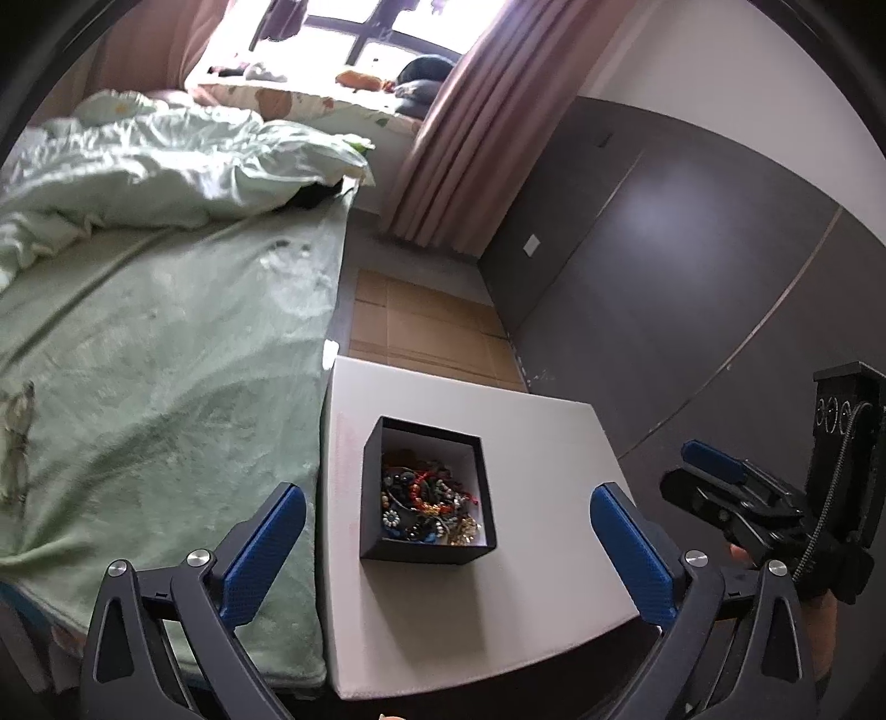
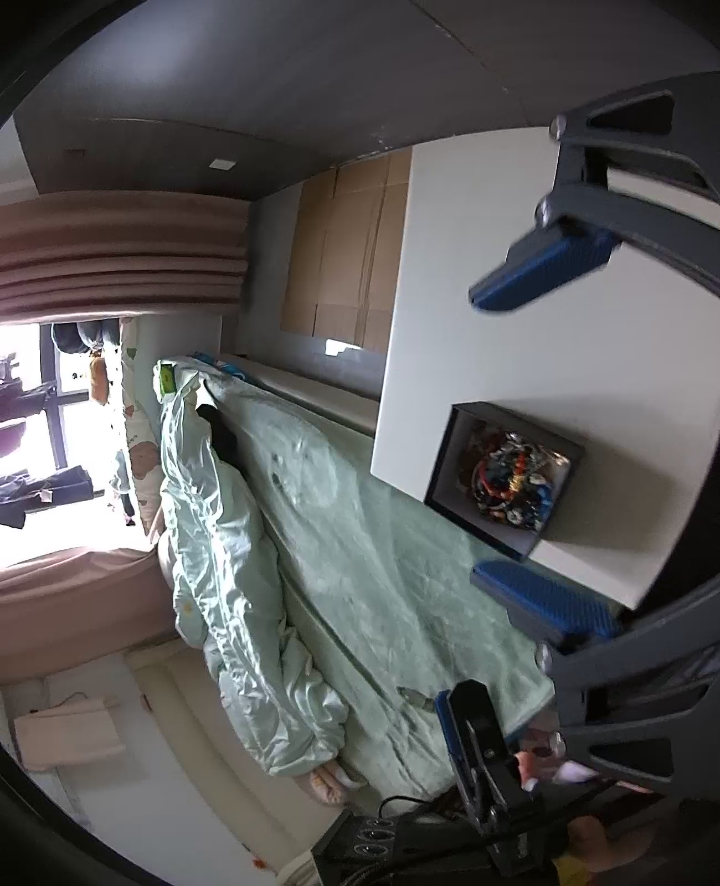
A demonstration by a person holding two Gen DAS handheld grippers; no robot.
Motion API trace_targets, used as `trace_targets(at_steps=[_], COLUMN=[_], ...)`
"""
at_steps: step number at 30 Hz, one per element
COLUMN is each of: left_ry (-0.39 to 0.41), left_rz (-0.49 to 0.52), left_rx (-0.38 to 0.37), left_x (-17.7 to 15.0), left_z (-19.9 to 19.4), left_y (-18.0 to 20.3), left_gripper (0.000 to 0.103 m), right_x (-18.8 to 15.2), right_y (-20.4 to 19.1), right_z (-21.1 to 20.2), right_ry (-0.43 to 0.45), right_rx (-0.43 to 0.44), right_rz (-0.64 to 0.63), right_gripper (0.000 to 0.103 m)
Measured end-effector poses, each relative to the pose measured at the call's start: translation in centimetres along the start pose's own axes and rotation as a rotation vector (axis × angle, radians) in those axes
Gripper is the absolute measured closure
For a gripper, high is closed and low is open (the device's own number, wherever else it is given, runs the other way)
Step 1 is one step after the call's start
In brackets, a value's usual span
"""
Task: Organize jewelry
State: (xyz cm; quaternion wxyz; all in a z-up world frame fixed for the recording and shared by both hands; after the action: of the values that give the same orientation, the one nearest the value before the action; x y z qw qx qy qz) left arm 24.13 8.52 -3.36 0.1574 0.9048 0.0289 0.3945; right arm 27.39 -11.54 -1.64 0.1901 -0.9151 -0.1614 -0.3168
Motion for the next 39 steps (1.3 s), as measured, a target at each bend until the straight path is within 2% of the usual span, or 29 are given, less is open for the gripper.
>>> trace_targets(at_steps=[1, 17, 29, 39], left_ry=[0.006, 0.135, 0.215, 0.274], left_rz=[0.017, 0.178, 0.255, 0.265], left_rx=[0.008, 0.113, 0.179, 0.198], left_x=[-0.1, -3.7, -7.7, -11.0], left_z=[-0.5, -9.2, -14.6, -18.0], left_y=[0.6, 7.9, 10.8, 11.2], left_gripper=[0.0, 0.0, 0.0, 0.0], right_x=[-0.2, -5.1, -9.8, -12.8], right_y=[-0.1, 0.1, 0.3, -1.4], right_z=[-0.4, -11.3, -17.0, -19.2], right_ry=[0.002, 0.124, 0.212, 0.232], right_rx=[0.006, 0.031, 0.033, 0.027], right_rz=[0.002, 0.023, 0.047, 0.024], right_gripper=[0.002, 0.0, 0.0, 0.0])
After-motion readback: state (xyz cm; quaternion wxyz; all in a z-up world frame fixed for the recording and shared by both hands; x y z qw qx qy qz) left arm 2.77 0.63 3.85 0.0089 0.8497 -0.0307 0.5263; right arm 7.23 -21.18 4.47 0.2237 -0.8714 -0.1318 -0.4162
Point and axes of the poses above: each gripper's, at about its wrist camera, not at the fingertips, and z roughly the way its jaws point, y to its right, x to its top, the point moved 4 cm from there along z, roughly the way its jaws point, and after that the axes turned 8 degrees about z, right-handed, at the moved point
